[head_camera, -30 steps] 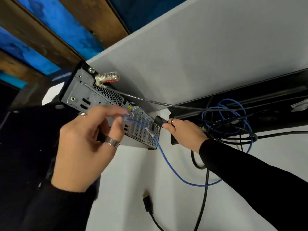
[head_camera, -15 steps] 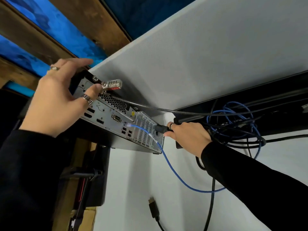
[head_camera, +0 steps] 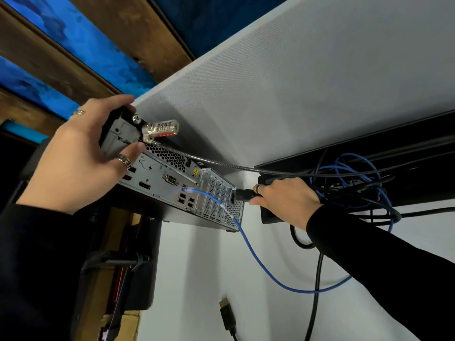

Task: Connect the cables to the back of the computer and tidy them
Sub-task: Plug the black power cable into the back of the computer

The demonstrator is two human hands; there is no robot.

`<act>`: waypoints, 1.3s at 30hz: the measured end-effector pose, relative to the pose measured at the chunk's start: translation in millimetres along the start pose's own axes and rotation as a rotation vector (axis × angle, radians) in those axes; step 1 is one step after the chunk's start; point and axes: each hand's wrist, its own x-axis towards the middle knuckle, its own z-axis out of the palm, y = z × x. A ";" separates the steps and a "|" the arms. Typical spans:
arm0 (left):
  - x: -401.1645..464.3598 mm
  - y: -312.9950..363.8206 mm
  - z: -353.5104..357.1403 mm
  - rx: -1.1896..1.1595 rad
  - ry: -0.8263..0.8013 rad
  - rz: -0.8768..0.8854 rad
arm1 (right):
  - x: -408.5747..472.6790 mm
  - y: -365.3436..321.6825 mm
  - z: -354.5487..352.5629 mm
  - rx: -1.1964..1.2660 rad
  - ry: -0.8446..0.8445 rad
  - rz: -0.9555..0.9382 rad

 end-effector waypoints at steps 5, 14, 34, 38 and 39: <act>0.9 -6.3 3.6 -0.024 0.032 -0.020 | 5.6 -5.6 -0.2 -0.040 -0.021 -0.085; 8.7 -34.0 13.0 -0.021 0.098 -0.052 | 14.0 -4.7 3.2 -0.012 -0.072 -0.091; 7.5 -30.7 15.9 -0.049 0.133 -0.085 | 20.3 -24.2 7.5 0.118 0.009 0.012; 5.9 -26.6 18.8 -0.049 0.129 -0.112 | 22.7 -27.3 13.0 0.126 0.071 0.009; 6.5 -24.8 16.8 -0.052 0.120 -0.117 | 22.6 -27.8 13.5 0.136 0.078 0.003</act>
